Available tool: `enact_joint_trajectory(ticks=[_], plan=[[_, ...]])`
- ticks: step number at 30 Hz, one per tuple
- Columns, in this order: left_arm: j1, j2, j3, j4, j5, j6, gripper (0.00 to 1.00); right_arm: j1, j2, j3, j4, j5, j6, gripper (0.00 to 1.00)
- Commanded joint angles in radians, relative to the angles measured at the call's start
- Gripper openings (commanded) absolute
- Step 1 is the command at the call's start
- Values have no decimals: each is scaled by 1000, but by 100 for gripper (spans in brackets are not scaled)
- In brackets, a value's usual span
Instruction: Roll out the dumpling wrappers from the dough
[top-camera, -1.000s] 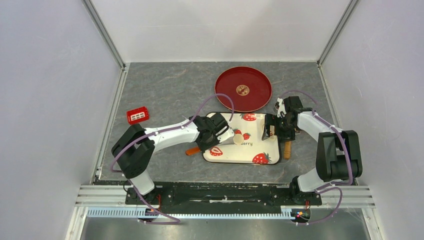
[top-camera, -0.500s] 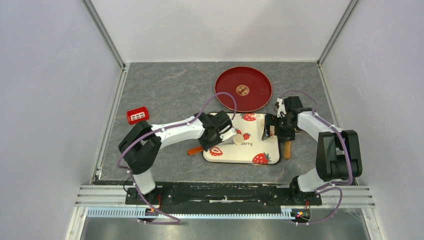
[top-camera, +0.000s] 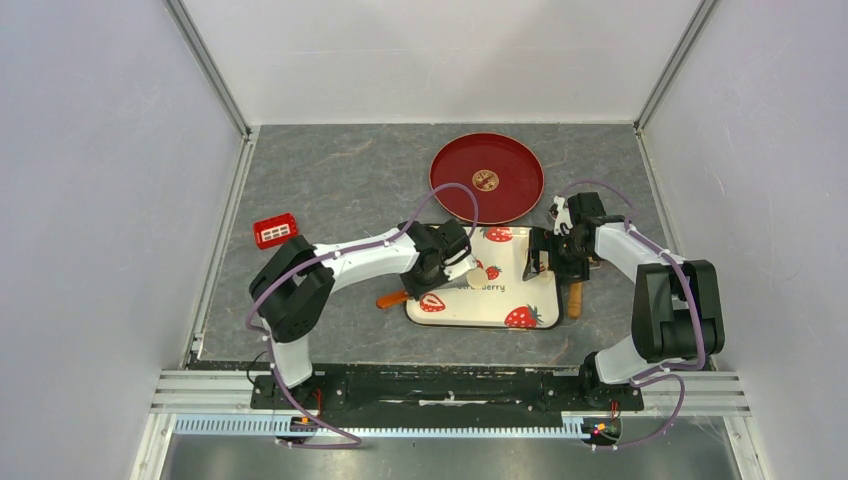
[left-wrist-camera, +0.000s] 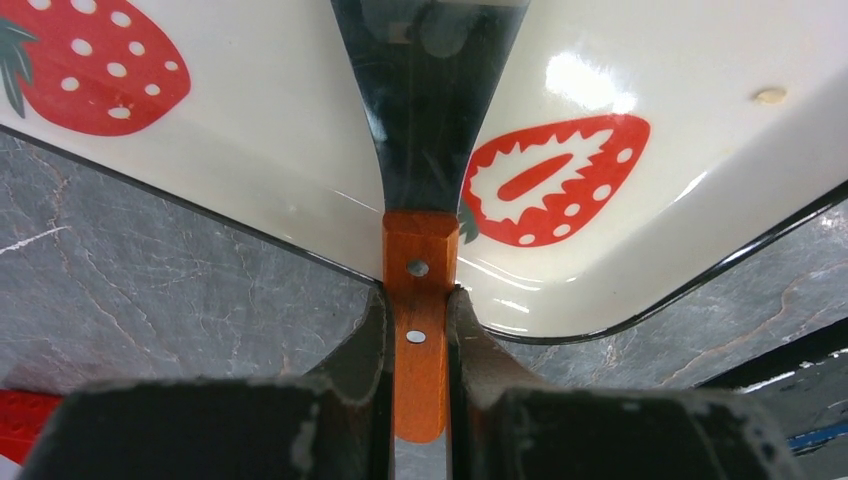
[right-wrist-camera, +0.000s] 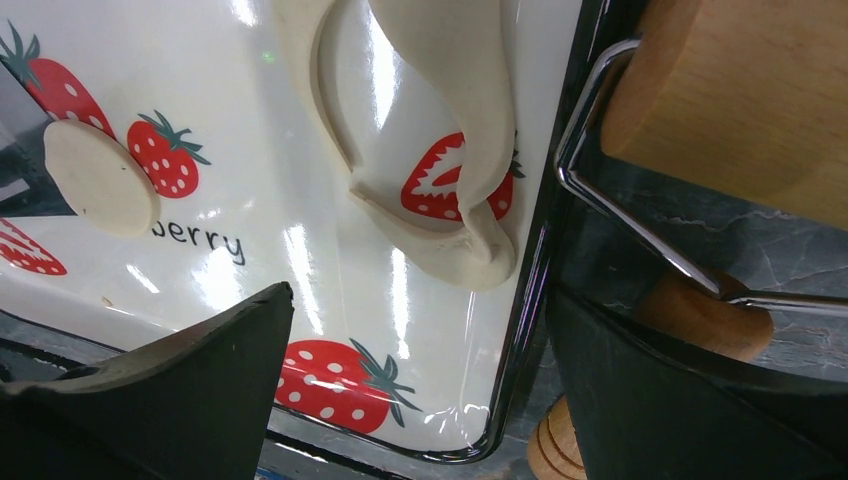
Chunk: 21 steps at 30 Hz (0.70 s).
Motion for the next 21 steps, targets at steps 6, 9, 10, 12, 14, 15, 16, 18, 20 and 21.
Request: enact_joint_trajectory(ticks=[6,9,10,12,14,15,16,18,20,21], plan=[[-15,37,86,51,-22,-66,2,-5,1,19,15,-30,5,98],[-20,46,99,52,-21,-73,2,-3,1,21,16,-30,5,98],[-22,49,101,52,-20,-75,2,-4,0,21,16,-31,5,98],[-23,55,106,52,-18,-81,2,-3,-1,22,14,-31,5,98],[-23,52,104,64,-13,-90,2,-4,-6,25,14,-29,5,98],[-24,47,98,74,-6,-95,2,-4,-8,28,13,-28,5,98],[-24,41,93,87,2,-103,2,-3,-12,31,13,-26,5,98],[-24,28,85,111,21,-119,2,-4,-16,37,12,-23,5,98],[-24,18,79,133,39,-138,2,-3,-20,46,10,-24,5,98],[-24,15,76,146,46,-148,2,-3,-21,49,10,-26,5,98]])
